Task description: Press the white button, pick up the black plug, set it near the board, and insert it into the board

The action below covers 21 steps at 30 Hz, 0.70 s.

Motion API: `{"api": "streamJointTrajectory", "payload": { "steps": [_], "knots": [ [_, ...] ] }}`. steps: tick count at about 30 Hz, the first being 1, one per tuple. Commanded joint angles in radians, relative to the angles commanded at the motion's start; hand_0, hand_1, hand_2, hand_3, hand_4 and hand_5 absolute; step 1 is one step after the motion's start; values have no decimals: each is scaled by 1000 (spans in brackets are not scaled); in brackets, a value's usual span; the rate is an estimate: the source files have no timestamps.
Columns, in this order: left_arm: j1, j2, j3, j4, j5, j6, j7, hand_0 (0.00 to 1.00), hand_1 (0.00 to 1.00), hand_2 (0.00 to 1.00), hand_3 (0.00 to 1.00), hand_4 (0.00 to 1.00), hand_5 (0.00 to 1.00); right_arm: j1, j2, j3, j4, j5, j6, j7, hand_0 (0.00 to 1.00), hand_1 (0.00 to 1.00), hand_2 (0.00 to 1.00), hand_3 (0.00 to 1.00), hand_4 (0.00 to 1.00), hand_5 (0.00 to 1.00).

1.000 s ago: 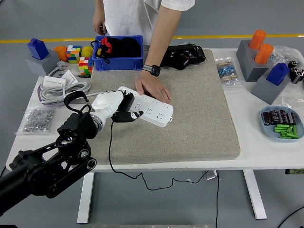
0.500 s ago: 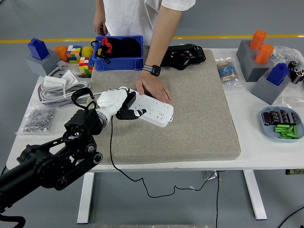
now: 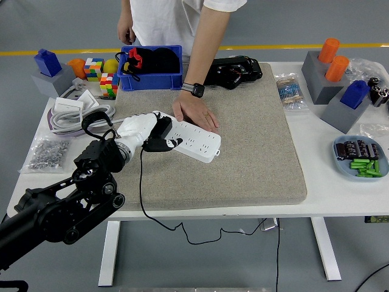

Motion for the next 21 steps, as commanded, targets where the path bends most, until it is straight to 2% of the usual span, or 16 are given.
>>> {"api": "streamJointTrajectory", "payload": {
  "steps": [3,8,11,16,21],
  "knots": [
    [19,15,-75,-44,0,37,-37,891,888,838,821,827,687,1,1,1,0,0,0,0,637,574,609,547,649,319],
    [62,30,-200,-81,-20,95,-119,891,887,842,816,826,685,-1,0,1,0,0,0,-1,638,574,609,547,649,319],
    [97,37,-283,-69,-55,139,-195,891,887,842,816,826,685,-2,1,1,1,0,1,-1,638,574,609,547,649,319],
    [160,41,-402,-34,-124,162,-288,890,887,839,806,824,680,-5,2,7,7,-4,2,-2,638,575,609,547,649,319],
    [226,38,-524,-21,-163,170,-314,891,884,833,785,812,636,-14,2,20,18,-12,2,-3,638,574,609,546,649,319]
  ]
}}
